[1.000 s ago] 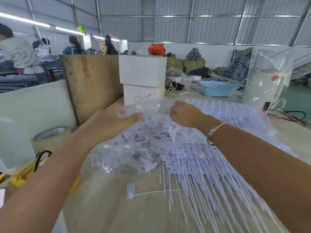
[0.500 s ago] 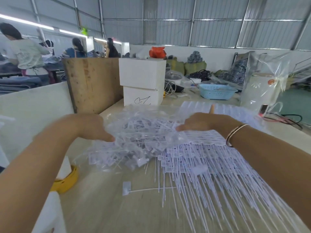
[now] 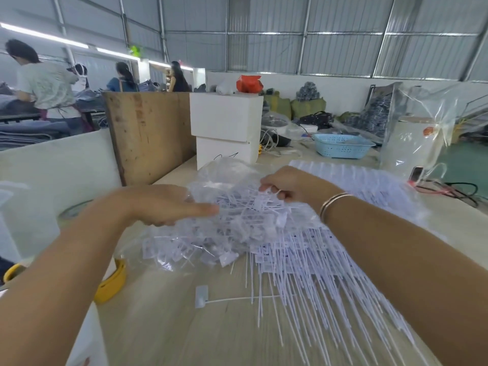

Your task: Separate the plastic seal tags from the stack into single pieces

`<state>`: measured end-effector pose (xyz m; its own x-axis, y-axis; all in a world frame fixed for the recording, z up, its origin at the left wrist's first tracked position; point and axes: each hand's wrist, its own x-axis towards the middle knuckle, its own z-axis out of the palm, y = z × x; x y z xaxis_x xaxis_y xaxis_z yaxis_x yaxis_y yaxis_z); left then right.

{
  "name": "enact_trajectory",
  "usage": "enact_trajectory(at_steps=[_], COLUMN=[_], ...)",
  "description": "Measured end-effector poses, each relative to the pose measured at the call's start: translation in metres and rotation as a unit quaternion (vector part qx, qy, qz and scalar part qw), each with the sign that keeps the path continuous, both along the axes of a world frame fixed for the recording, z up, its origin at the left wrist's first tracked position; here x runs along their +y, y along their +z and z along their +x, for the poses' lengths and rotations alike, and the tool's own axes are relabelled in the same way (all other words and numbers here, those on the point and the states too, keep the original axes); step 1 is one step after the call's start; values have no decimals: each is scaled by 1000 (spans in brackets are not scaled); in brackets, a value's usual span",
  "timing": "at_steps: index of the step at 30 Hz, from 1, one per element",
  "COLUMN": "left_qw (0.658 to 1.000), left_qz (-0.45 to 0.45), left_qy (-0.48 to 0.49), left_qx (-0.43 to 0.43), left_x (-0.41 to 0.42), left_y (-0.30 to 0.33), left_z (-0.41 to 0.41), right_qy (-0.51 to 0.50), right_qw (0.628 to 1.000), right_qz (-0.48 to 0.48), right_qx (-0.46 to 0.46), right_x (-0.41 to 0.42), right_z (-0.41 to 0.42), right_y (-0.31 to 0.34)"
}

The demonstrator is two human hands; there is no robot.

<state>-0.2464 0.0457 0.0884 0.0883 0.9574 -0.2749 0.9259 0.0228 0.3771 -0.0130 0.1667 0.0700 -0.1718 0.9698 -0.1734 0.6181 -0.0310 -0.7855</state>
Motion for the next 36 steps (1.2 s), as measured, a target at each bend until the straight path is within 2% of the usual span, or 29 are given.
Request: enact_trajectory(at_steps=[1,2,3,4,6,7,8,11,12,13,14,15,17,19,21,22,23,24,25,26,27,28,29,30,31,32,33,34,36], left_qw=[999,996,990,981,962,957,955,964,969,975,978,980,984,985,966,932,873,797,717,651,610,594,604,643,691,724,738,732,662], left_qz=[4,23,50,79,126,138,143,126,117,108,102,97,67,19,21,60,104,144,185,222,250,262,253,225,179,127,102,115,225], left_qy=[5,22,46,73,107,115,124,113,102,94,92,94,91,71,74,103,149,192,221,236,244,245,238,226,215,212,215,211,224], left_qx=[-40,-79,-120,-159,-216,-226,-230,-206,-190,-171,-157,-148,-140,-154,-245,-342,-452,-555,-634,-686,-712,-720,-717,-697,-666,-644,-632,-638,-679], left_x=[2,3,6,7,10,10,10,9,7,6,5,6,3,0,4,10,16,22,26,30,31,30,28,25,22,20,22,24,32], left_y=[-1,0,-1,-1,-1,0,1,4,5,7,9,10,13,18,21,21,20,20,19,18,16,13,8,1,-5,-9,-10,-7,4], left_z=[1,2,2,1,-3,-5,-8,-17,-18,-20,-23,-26,-33,-39,-39,-38,-37,-37,-37,-40,-40,-38,-34,-29,-23,-18,-16,-15,-17], right_qy=[-29,-43,-20,7,-6,-12,-25,-55,-68,-89,-111,-130,-164,-175,-175,-171,-187,-208,-216,-211,-202,-191,-180,-172,-161,-136,-108,-95,-107], right_qw=[999,998,993,969,890,861,852,860,838,809,793,789,806,824,896,945,969,941,863,781,720,698,712,754,811,862,893,905,879], right_qz=[0,29,86,142,262,309,336,366,395,399,362,315,246,204,177,170,158,138,132,143,170,202,236,268,292,308,317,329,394], right_qx=[43,36,-73,-200,-374,-403,-402,-353,-370,-423,-478,-510,-512,-498,-367,-222,-11,230,436,571,642,660,636,575,481,379,301,252,247], right_x=[1,4,7,8,6,4,5,11,14,16,16,14,12,12,13,14,14,12,5,0,-5,-11,-15,-19,-23,-26,-28,-28,-29], right_z=[-15,-27,-36,-43,-43,-37,-28,8,23,39,53,66,84,90,87,84,80,74,67,61,56,48,39,28,17,9,4,3,7], right_y=[-6,-13,-21,-27,-34,-34,-32,-22,-20,-21,-23,-27,-34,-31,-18,-9,3,15,28,36,41,43,41,33,21,9,0,-3,14])
